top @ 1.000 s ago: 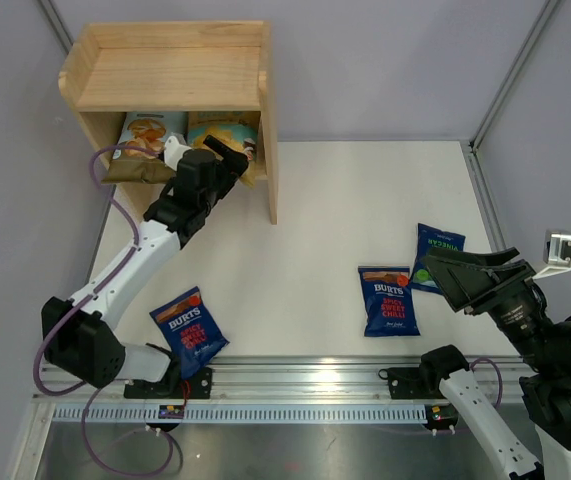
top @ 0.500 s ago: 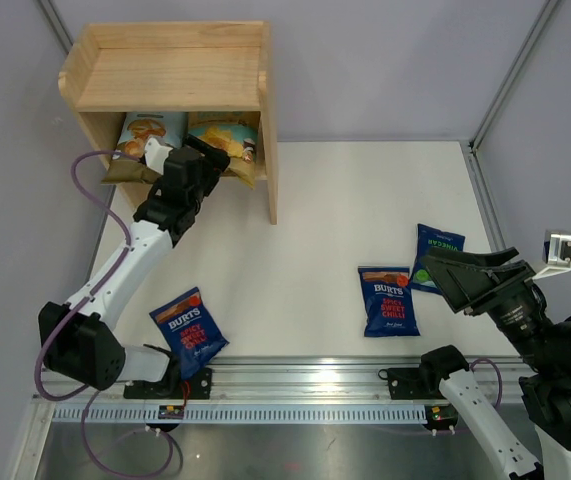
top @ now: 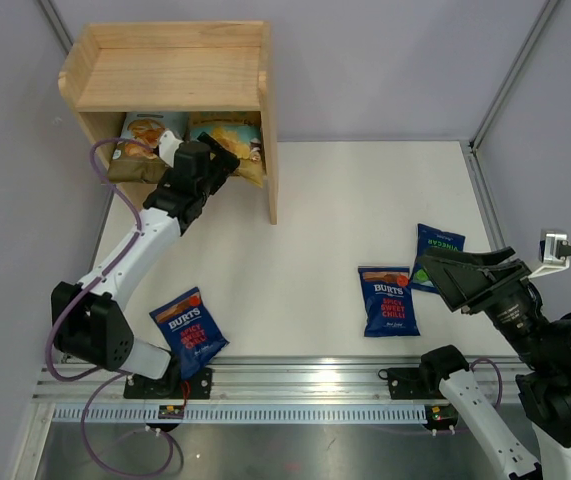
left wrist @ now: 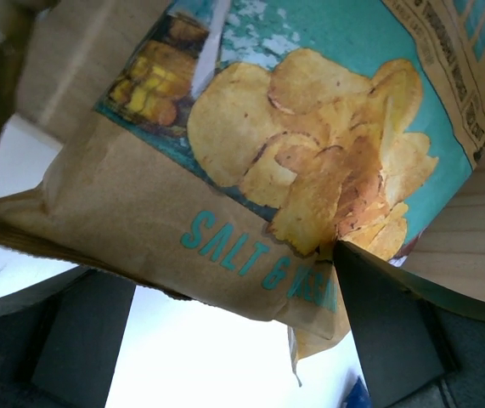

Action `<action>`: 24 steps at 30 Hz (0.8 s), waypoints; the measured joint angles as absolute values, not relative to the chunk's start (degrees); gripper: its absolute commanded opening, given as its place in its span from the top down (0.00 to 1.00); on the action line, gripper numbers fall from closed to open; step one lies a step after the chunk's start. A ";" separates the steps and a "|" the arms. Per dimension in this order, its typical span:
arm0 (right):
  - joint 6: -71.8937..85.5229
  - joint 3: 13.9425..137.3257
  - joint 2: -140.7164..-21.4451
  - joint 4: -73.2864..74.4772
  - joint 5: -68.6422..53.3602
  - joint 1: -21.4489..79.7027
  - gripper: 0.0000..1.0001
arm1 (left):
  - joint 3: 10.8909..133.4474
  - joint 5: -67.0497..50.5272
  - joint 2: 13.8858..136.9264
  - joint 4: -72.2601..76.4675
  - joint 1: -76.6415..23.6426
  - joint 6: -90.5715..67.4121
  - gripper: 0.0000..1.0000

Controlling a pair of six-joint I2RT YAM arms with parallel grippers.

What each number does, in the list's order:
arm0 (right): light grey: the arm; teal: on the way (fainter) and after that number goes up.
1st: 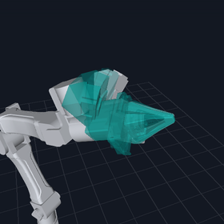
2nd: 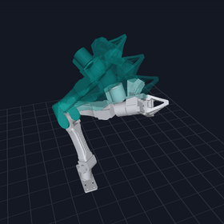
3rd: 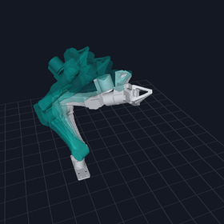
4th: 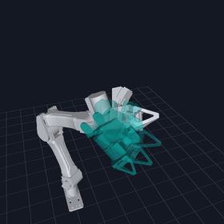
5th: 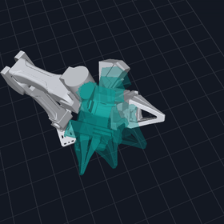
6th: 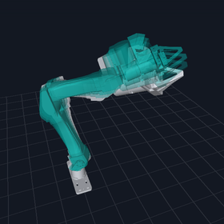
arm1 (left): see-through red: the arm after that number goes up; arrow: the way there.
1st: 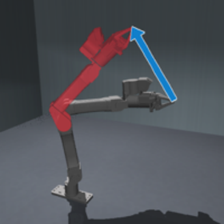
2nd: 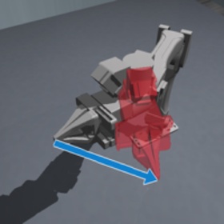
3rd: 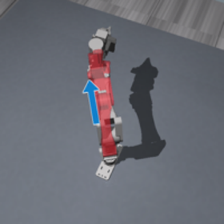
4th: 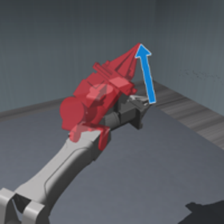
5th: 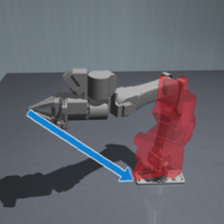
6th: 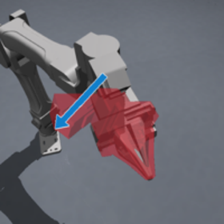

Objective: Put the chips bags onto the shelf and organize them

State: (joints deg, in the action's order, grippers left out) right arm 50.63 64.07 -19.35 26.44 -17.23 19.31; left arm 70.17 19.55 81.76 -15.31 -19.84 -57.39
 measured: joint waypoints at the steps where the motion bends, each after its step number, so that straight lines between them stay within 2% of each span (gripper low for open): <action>1: 50.68 63.72 -19.16 26.24 -17.23 19.31 0.07 | 71.50 19.22 82.54 -16.12 -19.79 -56.40 0.01; 7: 50.78 63.05 -18.35 26.09 -17.23 19.31 0.06 | 78.78 17.54 87.50 -19.73 -19.75 -52.01 0.01; 24: 50.74 63.02 -17.65 26.00 -17.21 19.31 0.06 | 77.12 16.86 82.02 -21.71 -19.73 -49.74 0.01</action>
